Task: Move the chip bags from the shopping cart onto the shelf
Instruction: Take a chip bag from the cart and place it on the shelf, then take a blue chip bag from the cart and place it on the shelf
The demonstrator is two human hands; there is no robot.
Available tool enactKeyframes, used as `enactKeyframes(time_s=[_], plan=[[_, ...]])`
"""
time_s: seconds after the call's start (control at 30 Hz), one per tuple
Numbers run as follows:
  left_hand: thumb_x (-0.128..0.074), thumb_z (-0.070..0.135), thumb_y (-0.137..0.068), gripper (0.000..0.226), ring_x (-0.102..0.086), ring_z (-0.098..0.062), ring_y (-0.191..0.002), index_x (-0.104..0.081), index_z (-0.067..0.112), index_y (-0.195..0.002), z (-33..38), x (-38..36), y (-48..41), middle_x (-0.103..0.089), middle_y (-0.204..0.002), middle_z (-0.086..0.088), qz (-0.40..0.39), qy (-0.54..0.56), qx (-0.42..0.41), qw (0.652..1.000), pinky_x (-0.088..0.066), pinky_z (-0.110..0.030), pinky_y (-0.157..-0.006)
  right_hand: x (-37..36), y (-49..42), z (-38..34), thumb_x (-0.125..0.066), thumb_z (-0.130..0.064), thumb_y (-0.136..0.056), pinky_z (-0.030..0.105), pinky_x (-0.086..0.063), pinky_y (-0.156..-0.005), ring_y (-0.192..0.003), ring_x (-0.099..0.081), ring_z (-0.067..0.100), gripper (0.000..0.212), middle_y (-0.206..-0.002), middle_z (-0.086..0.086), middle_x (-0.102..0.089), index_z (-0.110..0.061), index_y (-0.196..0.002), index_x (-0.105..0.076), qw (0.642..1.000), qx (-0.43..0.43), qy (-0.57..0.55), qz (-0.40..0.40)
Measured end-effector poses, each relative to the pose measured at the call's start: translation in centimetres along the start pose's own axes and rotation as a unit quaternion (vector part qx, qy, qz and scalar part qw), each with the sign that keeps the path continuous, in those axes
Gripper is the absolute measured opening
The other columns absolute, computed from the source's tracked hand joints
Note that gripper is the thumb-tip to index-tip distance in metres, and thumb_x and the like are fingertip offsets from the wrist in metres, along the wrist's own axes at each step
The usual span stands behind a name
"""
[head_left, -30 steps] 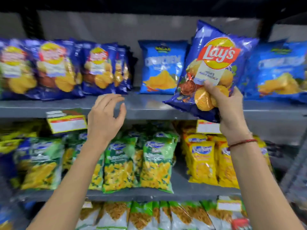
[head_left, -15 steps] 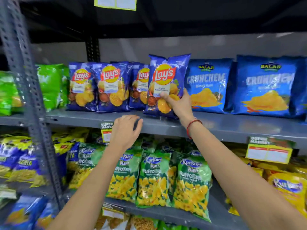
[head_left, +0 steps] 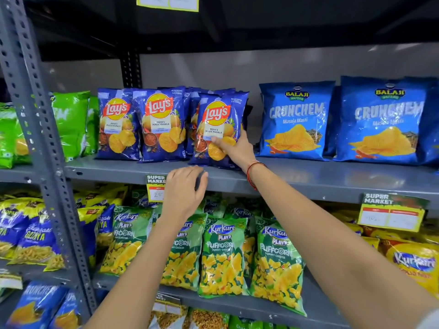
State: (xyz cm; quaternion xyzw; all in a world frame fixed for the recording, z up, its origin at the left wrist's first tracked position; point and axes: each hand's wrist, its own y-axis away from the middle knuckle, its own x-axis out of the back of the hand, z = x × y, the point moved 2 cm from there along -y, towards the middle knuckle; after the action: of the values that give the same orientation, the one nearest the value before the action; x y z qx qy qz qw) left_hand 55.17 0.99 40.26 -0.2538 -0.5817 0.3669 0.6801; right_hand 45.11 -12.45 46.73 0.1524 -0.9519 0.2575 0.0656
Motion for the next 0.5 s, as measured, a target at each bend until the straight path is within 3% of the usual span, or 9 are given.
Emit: enactKeyframes(time_s=[0.1, 0.27, 0.37, 0.5], plan=[[-0.029, 0.042, -0.092, 0.053, -0.063, -0.023, -0.105, -0.066, 0.009, -0.110, 0.0, 0.0, 0.0, -0.071, -0.109, -0.007, 0.003, -0.005, -0.006, 1.000, -0.040, -0.039, -0.093, 0.5, 0.4, 0.0, -0.075, -0.052, -0.069, 0.040, -0.043, -0.106, -0.123, -0.052, 0.023, 0.093, -0.135, 0.004, -0.055, -0.016, -0.142, -0.029, 1.000, -0.013, -0.008, 0.010], [-0.036, 0.038, -0.092, 0.044, -0.064, -0.028, -0.094, -0.066, 0.008, -0.103, 0.8, 0.4, -0.3, -0.072, -0.097, -0.009, 0.024, 0.017, -0.018, 0.999, -0.046, -0.040, -0.083, 3.7, 3.5, -1.5, -0.069, -0.050, -0.076, 0.029, -0.046, -0.089, -0.108, -0.055, 0.021, 0.077, -0.120, 0.009, -0.055, -0.014, -0.137, -0.036, 0.995, 0.057, -0.003, 0.082], [-0.044, 0.031, -0.092, 0.033, -0.062, -0.030, -0.097, -0.065, 0.007, -0.102, 3.9, 0.8, -0.3, -0.070, -0.099, -0.011, 0.054, 0.052, -0.043, 0.996, -0.046, -0.041, -0.083, 7.4, 6.8, -2.1, -0.068, -0.045, -0.079, 0.027, -0.047, -0.087, -0.100, -0.057, 0.018, 0.065, -0.111, 0.003, -0.055, -0.015, -0.131, -0.043, 0.990, 0.085, -0.012, 0.116], [-0.049, 0.025, -0.091, 0.027, -0.060, -0.028, -0.100, -0.066, 0.005, -0.101, 10.8, -0.1, 0.9, -0.070, -0.102, -0.011, 0.085, 0.144, -0.093, 0.981, -0.045, -0.038, -0.087, 13.8, 12.4, -1.2, -0.068, -0.036, -0.082, 0.009, -0.044, -0.075, -0.090, -0.059, 0.009, 0.041, -0.105, 0.001, -0.060, -0.020, -0.115, -0.051, 0.977, 0.109, -0.012, 0.183]])
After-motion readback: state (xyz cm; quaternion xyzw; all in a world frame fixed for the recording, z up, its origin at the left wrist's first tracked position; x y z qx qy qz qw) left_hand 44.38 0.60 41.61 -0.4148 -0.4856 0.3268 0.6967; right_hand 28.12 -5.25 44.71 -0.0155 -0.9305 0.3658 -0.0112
